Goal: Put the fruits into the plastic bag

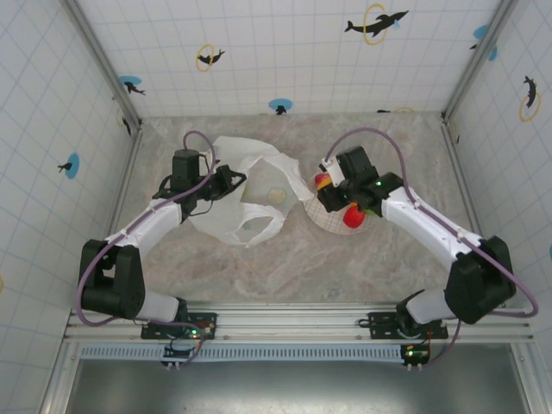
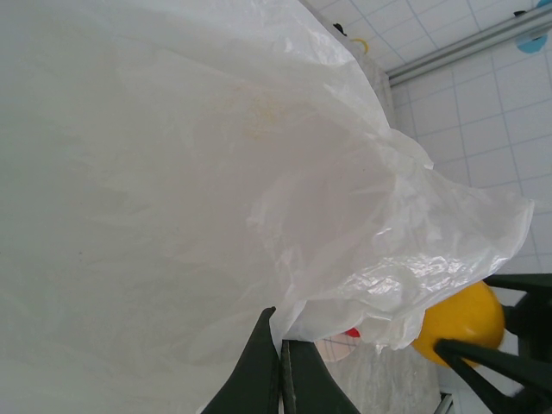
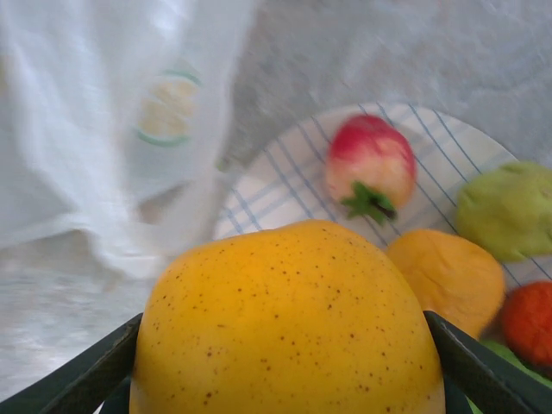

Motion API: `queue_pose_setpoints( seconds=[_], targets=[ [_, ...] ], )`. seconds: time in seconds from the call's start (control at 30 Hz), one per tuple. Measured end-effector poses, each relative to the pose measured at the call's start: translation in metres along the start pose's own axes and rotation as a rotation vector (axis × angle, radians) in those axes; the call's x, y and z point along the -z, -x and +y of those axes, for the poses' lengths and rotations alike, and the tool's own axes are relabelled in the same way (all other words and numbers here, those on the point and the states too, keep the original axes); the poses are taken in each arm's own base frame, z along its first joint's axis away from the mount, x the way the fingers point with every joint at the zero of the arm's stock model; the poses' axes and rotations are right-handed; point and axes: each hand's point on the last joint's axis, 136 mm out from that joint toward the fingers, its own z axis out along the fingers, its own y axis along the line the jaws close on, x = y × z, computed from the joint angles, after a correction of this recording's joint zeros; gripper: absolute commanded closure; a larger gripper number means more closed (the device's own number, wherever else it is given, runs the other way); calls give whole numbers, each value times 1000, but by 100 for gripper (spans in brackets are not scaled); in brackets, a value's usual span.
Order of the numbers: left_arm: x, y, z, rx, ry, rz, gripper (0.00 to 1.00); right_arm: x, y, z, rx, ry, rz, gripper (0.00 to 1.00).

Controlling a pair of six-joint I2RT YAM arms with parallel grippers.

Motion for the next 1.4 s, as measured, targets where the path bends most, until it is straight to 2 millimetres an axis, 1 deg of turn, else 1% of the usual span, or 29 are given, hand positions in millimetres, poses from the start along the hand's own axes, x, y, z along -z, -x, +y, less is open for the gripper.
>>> queue_pose_setpoints(
  seconds=[0.13,0.17,0.23,0.3,0.37,0.47,0.63,0.73,0.83,0.93,1.0,1.17,1.4],
  targets=[
    [0,0,0,0,-1,2,100,14,26,49,67,155,-137,31],
    [0,0,0,0,-2,2,100,17,32,63,89,195,-166,31],
    [0,0,0,0,-2,2,100,17,39,85,125,252,-197,31],
    [0,0,0,0,-2,2,100,11,42,100,152,280,-196,31],
    [0,0,0,0,-2,2,100,-1,44,108,168,288,-174,32],
    [0,-1,0,0,-3,3,100,-24,43,113,173,289,-140,33],
    [0,-1,-1,1,-6,6,100,-59,31,120,156,292,-66,34],
    [0,-1,-1,3,-8,7,100,-78,25,132,155,299,-42,34],
    [0,-1,-2,4,-9,7,100,-92,22,142,139,308,-37,34],
    [0,-2,-2,8,-13,10,100,-106,26,149,101,308,-60,35],
    [0,-2,-3,10,-19,14,100,-117,30,148,64,294,-78,35],
    [0,-3,-6,20,-33,19,100,-145,43,137,-68,212,-139,35],
    [0,-2,-12,18,-59,23,100,-170,61,120,-265,112,-253,34]
  ],
)
